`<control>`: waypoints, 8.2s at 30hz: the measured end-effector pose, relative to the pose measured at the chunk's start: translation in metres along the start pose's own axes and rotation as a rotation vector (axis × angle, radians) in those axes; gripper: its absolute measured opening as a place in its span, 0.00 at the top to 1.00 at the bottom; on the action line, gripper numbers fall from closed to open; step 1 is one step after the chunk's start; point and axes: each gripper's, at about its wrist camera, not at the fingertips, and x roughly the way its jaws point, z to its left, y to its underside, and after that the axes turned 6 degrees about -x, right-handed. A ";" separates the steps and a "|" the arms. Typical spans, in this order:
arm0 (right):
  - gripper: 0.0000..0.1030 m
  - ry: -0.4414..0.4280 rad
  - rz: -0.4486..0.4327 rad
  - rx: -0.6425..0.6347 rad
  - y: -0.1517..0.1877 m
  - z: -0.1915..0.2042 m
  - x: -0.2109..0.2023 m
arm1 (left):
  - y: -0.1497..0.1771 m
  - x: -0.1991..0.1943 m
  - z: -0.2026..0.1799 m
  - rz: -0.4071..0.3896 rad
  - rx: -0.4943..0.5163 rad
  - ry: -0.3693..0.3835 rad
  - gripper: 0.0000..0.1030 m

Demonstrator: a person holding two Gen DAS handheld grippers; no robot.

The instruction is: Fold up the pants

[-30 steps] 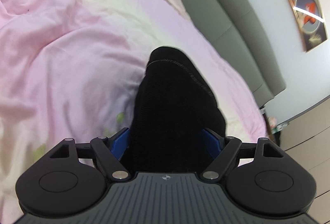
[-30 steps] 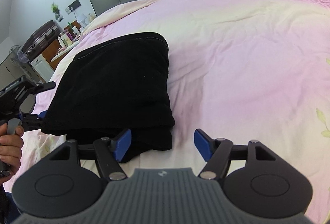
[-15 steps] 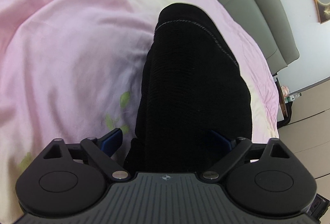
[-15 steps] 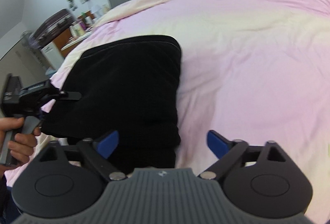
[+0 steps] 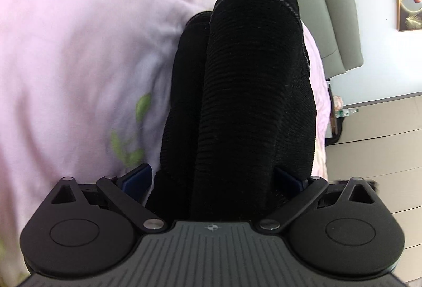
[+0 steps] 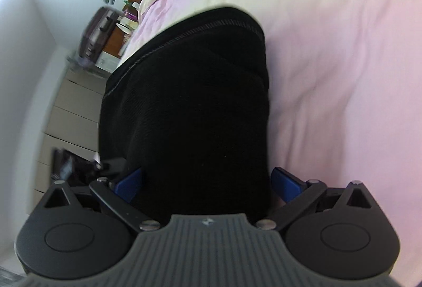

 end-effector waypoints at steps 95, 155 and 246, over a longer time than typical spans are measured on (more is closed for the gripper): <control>1.00 -0.073 -0.668 0.881 0.350 0.030 -0.193 | 0.269 0.038 -0.212 -0.112 0.794 -0.593 0.10; 0.04 0.013 -0.032 0.151 0.114 -0.045 -0.125 | 0.143 0.040 -0.038 0.380 0.126 0.002 0.00; 0.27 0.485 -0.521 0.446 0.223 -0.216 -0.437 | 0.296 0.312 -0.302 0.342 0.558 -0.082 0.07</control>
